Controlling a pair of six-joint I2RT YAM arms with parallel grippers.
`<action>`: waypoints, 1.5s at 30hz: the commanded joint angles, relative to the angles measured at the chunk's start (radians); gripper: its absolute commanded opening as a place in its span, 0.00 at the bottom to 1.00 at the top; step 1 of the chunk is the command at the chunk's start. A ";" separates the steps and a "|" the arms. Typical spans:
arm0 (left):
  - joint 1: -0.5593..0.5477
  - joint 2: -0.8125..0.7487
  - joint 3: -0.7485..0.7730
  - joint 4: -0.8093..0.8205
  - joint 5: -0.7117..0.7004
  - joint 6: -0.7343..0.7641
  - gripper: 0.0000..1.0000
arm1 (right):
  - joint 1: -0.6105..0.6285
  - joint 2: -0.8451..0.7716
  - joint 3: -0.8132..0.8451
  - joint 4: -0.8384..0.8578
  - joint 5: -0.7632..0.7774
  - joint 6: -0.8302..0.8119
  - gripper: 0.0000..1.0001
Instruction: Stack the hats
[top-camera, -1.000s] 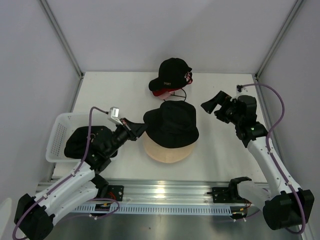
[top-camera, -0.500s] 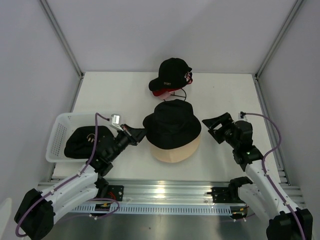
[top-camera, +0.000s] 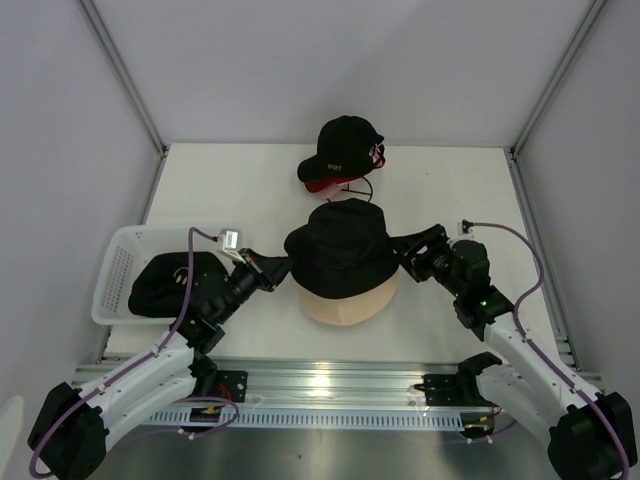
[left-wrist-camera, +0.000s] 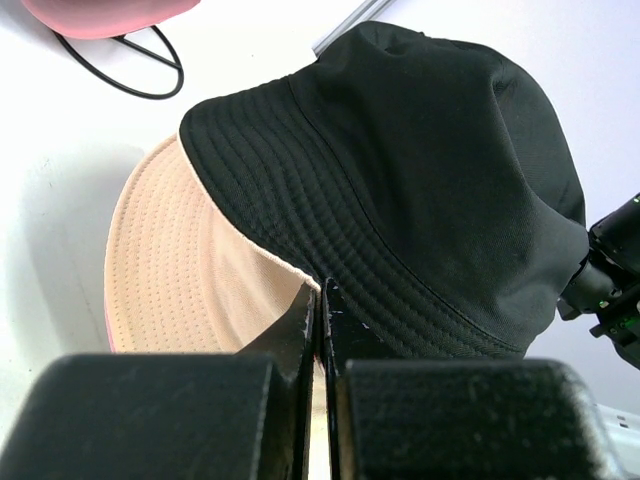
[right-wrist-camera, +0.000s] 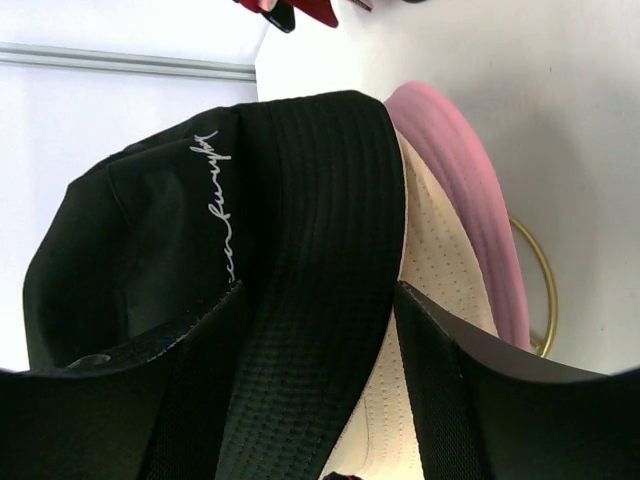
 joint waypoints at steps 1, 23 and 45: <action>-0.008 0.002 0.027 0.011 0.033 0.041 0.01 | 0.031 -0.017 0.029 0.010 0.039 0.059 0.63; -0.010 0.002 0.027 0.021 0.047 0.075 0.01 | 0.077 -0.154 -0.036 -0.135 0.117 0.138 0.72; -0.010 -0.112 0.207 -0.237 -0.040 0.126 0.01 | 0.078 -0.050 0.294 -0.030 0.128 -0.237 0.00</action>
